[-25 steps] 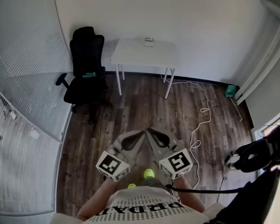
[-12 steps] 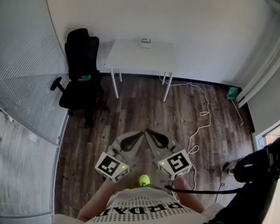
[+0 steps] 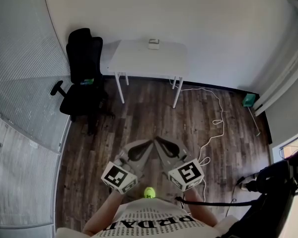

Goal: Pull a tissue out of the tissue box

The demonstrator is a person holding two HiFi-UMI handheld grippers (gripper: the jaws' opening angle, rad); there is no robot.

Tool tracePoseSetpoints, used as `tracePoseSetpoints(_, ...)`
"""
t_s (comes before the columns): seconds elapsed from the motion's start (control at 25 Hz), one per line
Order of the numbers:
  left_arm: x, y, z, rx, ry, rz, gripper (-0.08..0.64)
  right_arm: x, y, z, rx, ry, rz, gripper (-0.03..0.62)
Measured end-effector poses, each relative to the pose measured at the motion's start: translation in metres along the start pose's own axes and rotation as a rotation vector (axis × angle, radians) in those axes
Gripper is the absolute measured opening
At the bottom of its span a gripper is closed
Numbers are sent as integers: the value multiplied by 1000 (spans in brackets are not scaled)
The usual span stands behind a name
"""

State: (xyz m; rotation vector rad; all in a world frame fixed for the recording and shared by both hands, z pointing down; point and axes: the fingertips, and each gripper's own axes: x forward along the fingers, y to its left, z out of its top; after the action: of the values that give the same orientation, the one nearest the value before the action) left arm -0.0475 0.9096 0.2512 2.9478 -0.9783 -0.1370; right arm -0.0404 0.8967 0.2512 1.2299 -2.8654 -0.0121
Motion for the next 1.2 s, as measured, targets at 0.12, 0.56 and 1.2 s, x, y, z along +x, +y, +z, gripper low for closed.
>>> tracePoseSetpoints(0.12, 7, 3, -3, -3, 0, 7, -8, 2, -8, -3, 6, 2, 10, 10)
tracePoseSetpoints(0.56, 25, 42, -6, -13, 2, 12, -8, 35, -28, -13, 2, 22, 19, 10)
tracePoseSetpoints(1.2, 70, 166, 19, -20, -36, -51, -8, 144, -93, 7, -22, 16, -73, 11)
